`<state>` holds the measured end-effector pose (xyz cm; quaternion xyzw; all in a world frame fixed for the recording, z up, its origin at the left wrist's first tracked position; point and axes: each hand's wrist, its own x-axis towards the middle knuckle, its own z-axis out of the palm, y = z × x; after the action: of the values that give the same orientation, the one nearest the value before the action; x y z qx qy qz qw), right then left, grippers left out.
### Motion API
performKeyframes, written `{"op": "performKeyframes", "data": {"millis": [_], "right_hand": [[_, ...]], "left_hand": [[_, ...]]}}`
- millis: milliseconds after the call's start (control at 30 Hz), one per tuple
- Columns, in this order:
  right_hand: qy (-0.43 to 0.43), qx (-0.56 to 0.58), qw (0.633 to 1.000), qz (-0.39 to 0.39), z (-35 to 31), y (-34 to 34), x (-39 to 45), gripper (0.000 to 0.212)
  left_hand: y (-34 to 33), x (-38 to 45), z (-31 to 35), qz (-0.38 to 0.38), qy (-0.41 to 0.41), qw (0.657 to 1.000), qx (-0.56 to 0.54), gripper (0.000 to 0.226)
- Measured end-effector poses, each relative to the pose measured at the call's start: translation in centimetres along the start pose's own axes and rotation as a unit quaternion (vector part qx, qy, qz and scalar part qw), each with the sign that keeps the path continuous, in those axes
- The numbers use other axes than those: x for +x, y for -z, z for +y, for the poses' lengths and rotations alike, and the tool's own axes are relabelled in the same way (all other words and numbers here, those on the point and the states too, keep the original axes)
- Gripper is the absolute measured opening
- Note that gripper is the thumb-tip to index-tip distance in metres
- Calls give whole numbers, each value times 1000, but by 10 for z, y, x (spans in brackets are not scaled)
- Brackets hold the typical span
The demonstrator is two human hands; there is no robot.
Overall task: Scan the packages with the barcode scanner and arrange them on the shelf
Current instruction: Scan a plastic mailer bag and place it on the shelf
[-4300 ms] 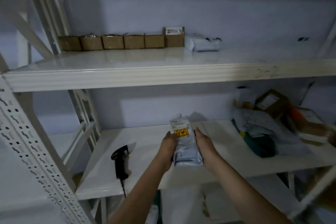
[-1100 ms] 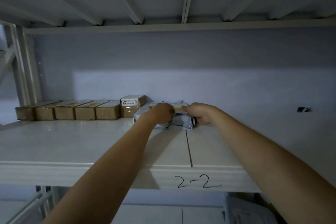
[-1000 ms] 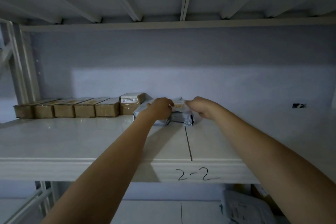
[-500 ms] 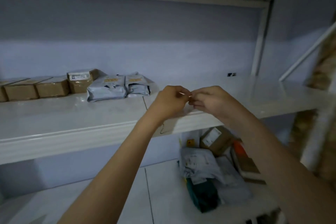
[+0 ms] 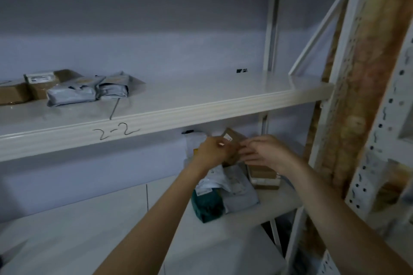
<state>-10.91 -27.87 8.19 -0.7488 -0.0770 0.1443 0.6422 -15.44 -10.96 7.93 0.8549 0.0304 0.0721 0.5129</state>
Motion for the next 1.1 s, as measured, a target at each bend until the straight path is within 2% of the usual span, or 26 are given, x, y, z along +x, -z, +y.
{"op": "performKeyframes", "data": {"millis": [100,333,433,500,633,733,833,933,1033,1100], "right_hand": [[-50,13,998,36,39,16,23,23],[-131,57,988,50,84,5,98,30],[-141,67,987,42,89,-12,140,32],[-143,77,986,30,92,-26,170,33],[-144,66,987,5,93,-52,223,32],[-160,38,986,10,103,-63,258,34],[-183,10,983,21,119,-69,282,32],[-194,-70,978,27,137,-74,303,37],[-187,-108,976,-9,156,-75,317,34],[-212,-129,968,-45,168,-77,320,24]], "left_hand": [[-22,16,-38,-5,93,995,-43,11],[-29,60,-113,22,211,976,-39,16],[-20,89,-137,53,248,959,-124,24],[-9,110,-149,73,270,942,-184,18],[13,149,-168,86,273,926,-245,21],[21,173,-185,100,287,920,-246,23],[23,188,-206,134,304,917,-222,15],[20,193,-225,152,329,920,-153,16],[11,192,-244,179,350,908,-145,52],[5,187,-250,156,373,898,-172,54]]}}
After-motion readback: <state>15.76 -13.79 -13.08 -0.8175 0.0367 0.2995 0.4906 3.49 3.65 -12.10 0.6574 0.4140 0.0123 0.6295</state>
